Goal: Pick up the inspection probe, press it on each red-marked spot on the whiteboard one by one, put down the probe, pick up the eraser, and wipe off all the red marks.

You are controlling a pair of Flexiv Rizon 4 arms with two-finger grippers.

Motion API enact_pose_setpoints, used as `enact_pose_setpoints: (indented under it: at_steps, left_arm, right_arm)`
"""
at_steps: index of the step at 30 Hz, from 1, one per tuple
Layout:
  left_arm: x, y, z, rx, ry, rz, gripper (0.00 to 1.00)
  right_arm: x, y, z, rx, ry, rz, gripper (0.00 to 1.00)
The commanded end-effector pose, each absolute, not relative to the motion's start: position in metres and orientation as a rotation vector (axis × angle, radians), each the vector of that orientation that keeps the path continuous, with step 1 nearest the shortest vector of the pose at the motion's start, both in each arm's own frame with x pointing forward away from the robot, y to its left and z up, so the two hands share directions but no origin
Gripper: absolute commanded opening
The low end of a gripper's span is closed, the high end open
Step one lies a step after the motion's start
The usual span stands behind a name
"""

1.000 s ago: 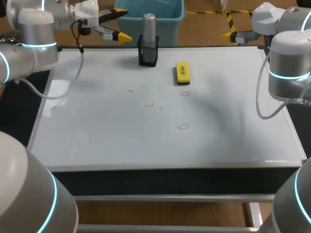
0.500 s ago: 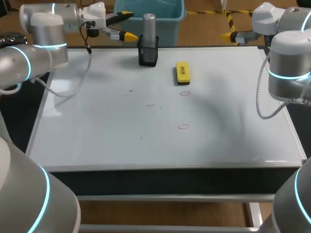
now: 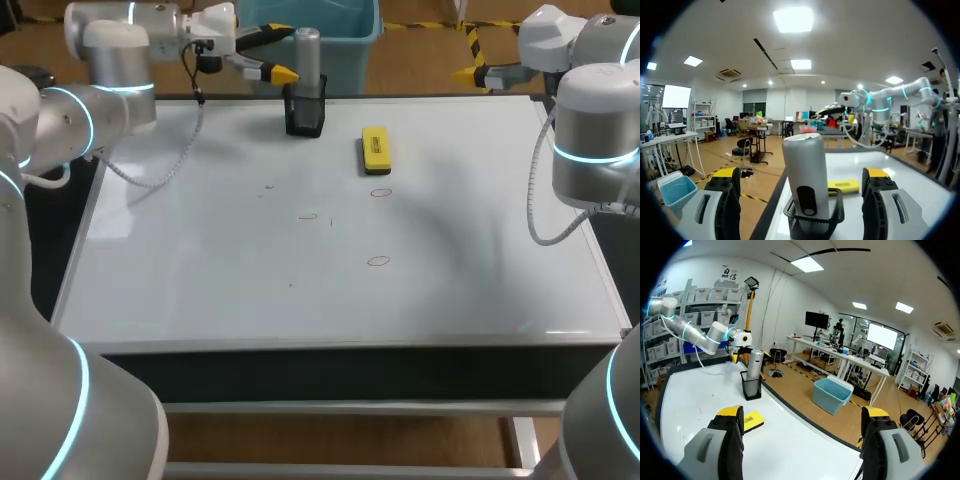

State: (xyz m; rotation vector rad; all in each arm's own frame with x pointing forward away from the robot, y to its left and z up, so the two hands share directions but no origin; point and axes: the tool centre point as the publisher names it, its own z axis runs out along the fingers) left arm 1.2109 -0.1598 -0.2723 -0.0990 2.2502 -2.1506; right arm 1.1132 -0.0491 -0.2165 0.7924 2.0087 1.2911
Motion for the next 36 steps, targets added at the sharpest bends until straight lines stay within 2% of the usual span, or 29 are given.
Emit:
enact_pose_setpoints:
  at_steps: [1, 15, 36]
  left_arm:
    - [1.222, -0.168, -0.278, 0.166, 2.355, -2.287, 1.0]
    - [1.219, -0.191, -0.285, 0.105, 2.322, -2.303, 1.0]
    - [1.229, -0.198, -0.292, 0.039, 2.316, -2.295, 1.0]
  right_arm:
    - [1.114, -0.049, -0.216, 0.792, 2.011, 1.29, 1.0]
    - [1.114, -0.049, -0.216, 0.792, 2.011, 1.29, 1.0]
    - [1.114, -0.049, -0.216, 0.792, 2.011, 1.29, 1.0]
